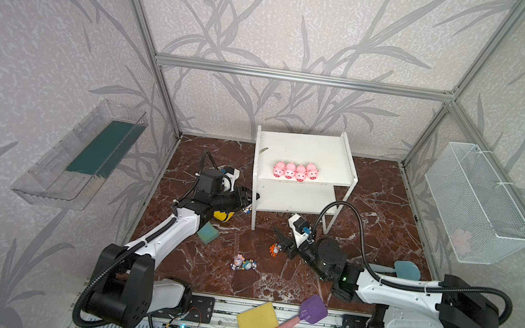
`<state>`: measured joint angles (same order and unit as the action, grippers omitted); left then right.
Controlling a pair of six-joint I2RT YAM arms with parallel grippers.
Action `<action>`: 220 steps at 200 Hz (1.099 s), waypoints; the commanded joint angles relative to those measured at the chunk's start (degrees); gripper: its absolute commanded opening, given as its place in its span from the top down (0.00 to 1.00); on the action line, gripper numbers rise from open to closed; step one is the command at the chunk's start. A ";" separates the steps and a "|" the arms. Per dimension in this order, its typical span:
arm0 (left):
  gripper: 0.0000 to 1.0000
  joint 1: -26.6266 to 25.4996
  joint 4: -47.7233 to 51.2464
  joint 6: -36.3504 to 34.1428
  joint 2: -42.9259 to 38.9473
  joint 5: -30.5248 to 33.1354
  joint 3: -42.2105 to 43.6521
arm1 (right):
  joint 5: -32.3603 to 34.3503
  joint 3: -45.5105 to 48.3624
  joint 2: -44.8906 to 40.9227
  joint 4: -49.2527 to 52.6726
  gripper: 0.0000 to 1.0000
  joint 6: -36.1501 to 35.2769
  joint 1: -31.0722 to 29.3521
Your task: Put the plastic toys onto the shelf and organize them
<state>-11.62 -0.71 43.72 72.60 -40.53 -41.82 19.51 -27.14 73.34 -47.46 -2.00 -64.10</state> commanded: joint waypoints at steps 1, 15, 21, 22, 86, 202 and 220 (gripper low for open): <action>0.61 -0.16 0.83 -0.96 -1.49 -0.27 -1.06 | 1.14 0.85 -1.36 -0.28 0.37 0.06 -0.33; 0.61 -0.02 1.19 -1.03 -2.00 -0.39 -0.58 | 1.15 0.86 -1.42 -0.11 0.37 -0.03 -0.34; 0.62 0.17 1.15 -0.93 -2.31 -0.42 -0.37 | 1.23 0.94 -1.51 -0.09 0.37 -0.05 -0.33; 0.62 0.14 1.15 -0.92 -2.30 -0.42 -0.37 | 1.19 0.94 -1.52 -0.09 0.37 -0.03 -0.33; 0.69 2.30 5.42 -1.98 -6.95 0.53 0.17 | 0.63 0.51 -1.10 -0.09 0.37 0.06 -0.37; 0.69 4.56 23.90 -0.69 -37.50 -1.86 8.70 | -11.63 -3.85 4.30 -3.59 0.28 7.10 -7.94; 0.69 4.13 25.26 1.44 -42.50 -2.81 9.80 | -11.50 -5.08 8.22 -7.81 0.27 8.93 -9.52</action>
<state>-7.07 20.88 41.67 35.16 -41.06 -33.17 9.30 -29.82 77.58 -48.16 3.70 -71.64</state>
